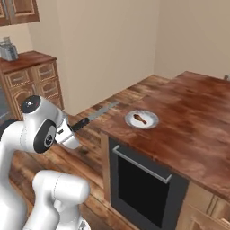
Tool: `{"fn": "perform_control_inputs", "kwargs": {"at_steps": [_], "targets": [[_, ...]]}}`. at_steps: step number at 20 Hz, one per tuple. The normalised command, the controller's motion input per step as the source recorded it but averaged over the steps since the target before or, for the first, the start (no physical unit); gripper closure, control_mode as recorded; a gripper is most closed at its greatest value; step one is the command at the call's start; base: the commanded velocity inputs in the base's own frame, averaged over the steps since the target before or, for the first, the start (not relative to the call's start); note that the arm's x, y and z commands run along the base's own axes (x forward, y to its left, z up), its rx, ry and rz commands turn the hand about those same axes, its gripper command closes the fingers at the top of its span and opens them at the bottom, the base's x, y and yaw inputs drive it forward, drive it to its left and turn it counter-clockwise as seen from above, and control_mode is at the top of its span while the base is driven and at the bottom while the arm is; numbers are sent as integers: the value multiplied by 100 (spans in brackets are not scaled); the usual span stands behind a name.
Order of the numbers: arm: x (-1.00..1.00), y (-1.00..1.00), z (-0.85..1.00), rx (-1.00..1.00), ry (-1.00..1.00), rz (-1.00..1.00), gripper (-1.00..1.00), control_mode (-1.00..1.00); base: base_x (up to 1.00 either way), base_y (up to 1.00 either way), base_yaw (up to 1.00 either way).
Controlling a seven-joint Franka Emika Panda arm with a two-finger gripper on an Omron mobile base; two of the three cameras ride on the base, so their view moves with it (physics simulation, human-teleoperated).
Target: Pick up the knife from the drawer and place it on the cutting board. Then place the meat from the plate to the cutting board.
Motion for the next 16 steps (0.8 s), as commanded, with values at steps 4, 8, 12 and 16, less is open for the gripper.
{"fn": "perform_control_inputs", "kwargs": {"at_steps": [4,8,12,16], "targets": [[0,0,0,0,0,0,100,100,41,100,-3],[0,0,0,0,0,0,100,100,55,100,-7],[0,0,0,0,0,0,100,100,75,100,-29],[0,0,0,0,0,0,100,100,89,100,-53]]}}
